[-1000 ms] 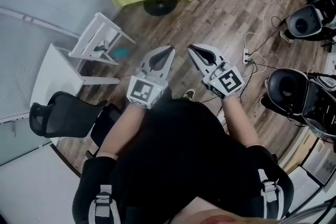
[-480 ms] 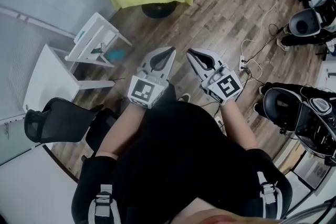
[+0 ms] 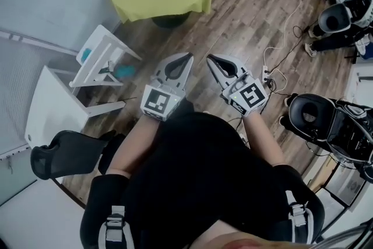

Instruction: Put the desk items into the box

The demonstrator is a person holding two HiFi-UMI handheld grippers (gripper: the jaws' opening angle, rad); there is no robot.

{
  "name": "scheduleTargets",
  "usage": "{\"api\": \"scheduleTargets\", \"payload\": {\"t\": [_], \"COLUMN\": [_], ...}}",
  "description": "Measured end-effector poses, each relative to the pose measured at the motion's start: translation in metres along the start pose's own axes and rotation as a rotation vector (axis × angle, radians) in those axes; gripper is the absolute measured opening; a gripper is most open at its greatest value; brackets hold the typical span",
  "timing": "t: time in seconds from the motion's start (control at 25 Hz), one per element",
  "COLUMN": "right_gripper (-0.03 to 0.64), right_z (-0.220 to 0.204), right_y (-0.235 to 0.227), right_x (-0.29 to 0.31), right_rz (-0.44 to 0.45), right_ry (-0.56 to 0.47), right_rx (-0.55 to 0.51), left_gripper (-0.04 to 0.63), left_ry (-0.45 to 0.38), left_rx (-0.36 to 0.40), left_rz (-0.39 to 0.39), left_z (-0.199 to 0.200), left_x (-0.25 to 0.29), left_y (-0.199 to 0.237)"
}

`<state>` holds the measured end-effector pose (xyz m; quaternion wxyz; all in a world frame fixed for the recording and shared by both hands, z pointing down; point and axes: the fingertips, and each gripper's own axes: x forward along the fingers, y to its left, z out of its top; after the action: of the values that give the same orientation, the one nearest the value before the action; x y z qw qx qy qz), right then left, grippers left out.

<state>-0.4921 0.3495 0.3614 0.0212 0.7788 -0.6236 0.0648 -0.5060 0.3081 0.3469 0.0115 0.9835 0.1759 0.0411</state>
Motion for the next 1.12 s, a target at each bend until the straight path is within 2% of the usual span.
{"api": "scheduleTargets", "payload": {"t": [0.28, 0.44, 0.68, 1.12], "right_gripper": [0.017, 0.017, 0.017, 0.017], "right_z": [0.012, 0.016, 0.01, -0.002], "right_y": [-0.017, -0.023, -0.032, -0.057], "right_x": [0.04, 0.062, 0.086, 0.109], "right_rz": [-0.031, -0.054, -0.083, -0.073], "right_ry": [0.001, 0.005, 0.015, 0.034], "right_rx": [-0.009, -0.015, -0.006, 0.019], "left_gripper": [0.011, 0.011, 0.011, 0.011], "left_ry": [-0.004, -0.026, -0.006, -0.001], "left_rx": [0.046, 0.032, 0.007, -0.017], "left_rz": [-0.041, -0.077, -0.117, -0.097], "left_z": [0.007, 0.003, -0.012, -0.013], "left_x": [0.014, 0.017, 0.025, 0.051], "left_y": [0.038, 0.06, 0.086, 0.116]}}
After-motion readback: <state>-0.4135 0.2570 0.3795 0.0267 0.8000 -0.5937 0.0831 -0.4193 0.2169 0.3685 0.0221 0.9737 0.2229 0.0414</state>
